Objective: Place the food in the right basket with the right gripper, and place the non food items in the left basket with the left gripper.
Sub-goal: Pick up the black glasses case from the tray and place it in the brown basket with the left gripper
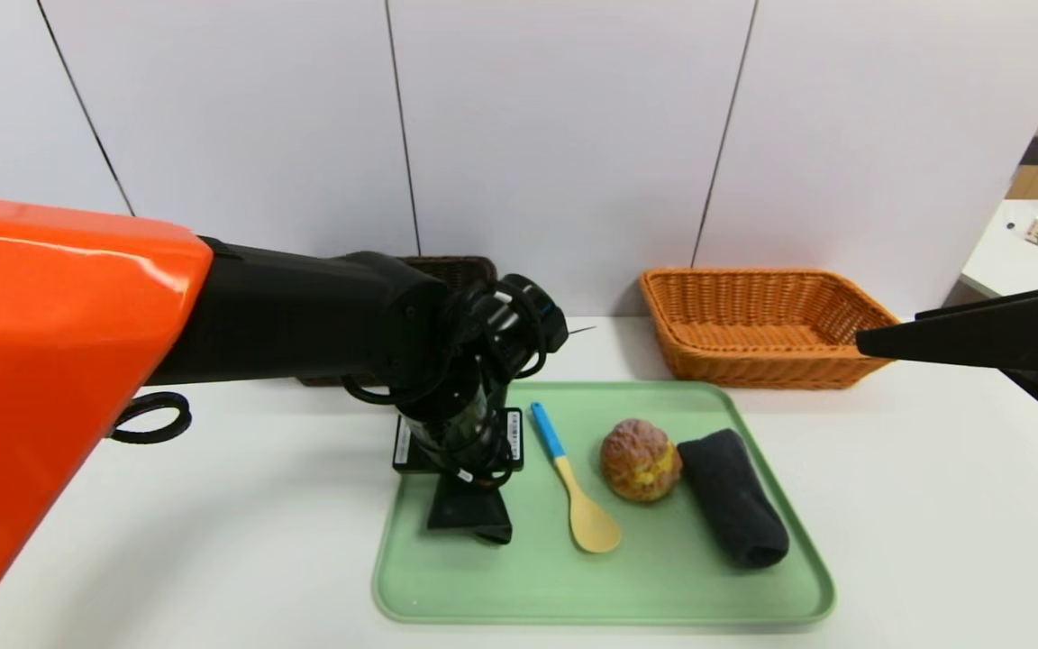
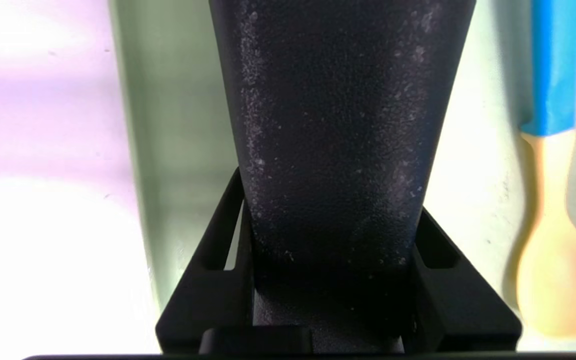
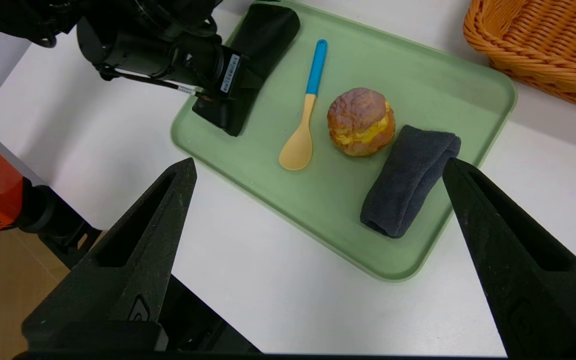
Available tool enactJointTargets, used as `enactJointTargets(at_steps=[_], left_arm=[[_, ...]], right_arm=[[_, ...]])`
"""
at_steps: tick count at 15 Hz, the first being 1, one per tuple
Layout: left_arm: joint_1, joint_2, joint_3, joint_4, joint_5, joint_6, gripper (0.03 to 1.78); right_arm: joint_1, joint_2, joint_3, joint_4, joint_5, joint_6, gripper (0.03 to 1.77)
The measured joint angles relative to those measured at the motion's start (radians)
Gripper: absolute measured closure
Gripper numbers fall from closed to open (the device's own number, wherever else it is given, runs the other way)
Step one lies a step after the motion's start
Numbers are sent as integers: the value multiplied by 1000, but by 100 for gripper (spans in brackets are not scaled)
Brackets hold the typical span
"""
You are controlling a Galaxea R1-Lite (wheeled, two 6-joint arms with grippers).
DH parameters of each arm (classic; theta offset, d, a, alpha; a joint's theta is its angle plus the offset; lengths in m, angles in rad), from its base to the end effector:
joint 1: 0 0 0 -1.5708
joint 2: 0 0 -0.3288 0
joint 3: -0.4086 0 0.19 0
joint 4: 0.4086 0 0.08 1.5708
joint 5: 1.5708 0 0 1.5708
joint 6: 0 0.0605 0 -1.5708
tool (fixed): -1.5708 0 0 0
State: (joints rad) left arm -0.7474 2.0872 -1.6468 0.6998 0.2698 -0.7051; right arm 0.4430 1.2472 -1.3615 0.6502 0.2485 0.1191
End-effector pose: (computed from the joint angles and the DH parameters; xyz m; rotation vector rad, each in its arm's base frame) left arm 0.3117 -0.2669 0.1542 -0.0751 1.0735 -0.0506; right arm 0.1556 0.0903 0.3358 0.0585 0.5831 0.6411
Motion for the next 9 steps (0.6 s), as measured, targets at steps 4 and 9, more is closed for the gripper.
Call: enactJointTargets(at_steps=[4, 9], left_arm=[[-1, -37, -1, 38, 2, 6, 108], [-4, -120, -1, 104, 1, 27, 108]], right_arm=[[0, 0, 0, -2, 0, 0, 10], [0, 1, 0, -3, 1, 0, 10]])
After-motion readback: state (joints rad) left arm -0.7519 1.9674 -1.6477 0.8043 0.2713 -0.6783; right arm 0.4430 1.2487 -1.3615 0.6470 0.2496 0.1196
